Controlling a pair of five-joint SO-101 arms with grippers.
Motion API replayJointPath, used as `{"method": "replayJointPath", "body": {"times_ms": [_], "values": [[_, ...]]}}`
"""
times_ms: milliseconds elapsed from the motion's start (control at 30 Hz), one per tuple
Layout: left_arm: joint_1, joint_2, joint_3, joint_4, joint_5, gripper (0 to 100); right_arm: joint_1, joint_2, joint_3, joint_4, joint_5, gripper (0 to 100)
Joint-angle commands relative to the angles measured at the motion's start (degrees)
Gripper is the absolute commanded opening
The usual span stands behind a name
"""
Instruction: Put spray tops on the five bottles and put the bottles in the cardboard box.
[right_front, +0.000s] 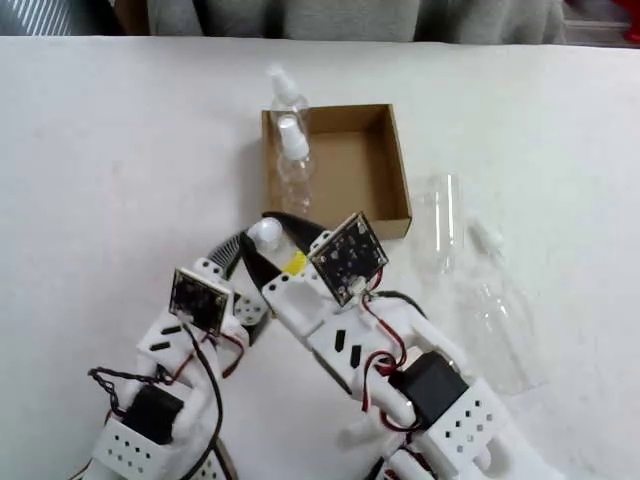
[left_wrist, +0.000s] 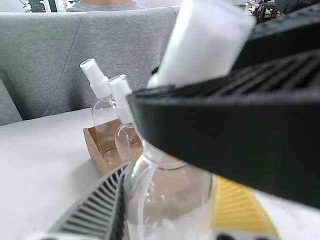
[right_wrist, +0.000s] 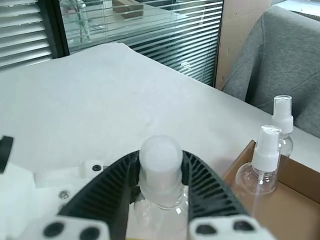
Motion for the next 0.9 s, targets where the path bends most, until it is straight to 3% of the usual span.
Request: {"method": "replayJointPath", "body": {"times_ms": [0, 100, 300, 400, 867], "values": [[0.84, -1.19, -0.26, 0.0, -0.62, 2, -2.68, 2.24, -4.31, 5.76, 0.79, 1.9], [0.84, -1.19, -0.26, 0.0, -0.62, 2, -2.68, 3.03, -6.33, 9.45, 0.79, 3.2], [0.84, -1.19, -0.26, 0.0, -0.62, 2, -2.68, 3.38, -8.18, 13.32, 0.79, 21.9], [0.84, -1.19, -0.26, 0.0, -0.62, 2, -2.68, 3.3, -9.41, 14.64, 0.7, 26.5], [0.84, -1.19, -0.26, 0.79, -0.62, 2, -2.42, 2.86, -23.3, 25.27, 0.26, 27.5]]}}
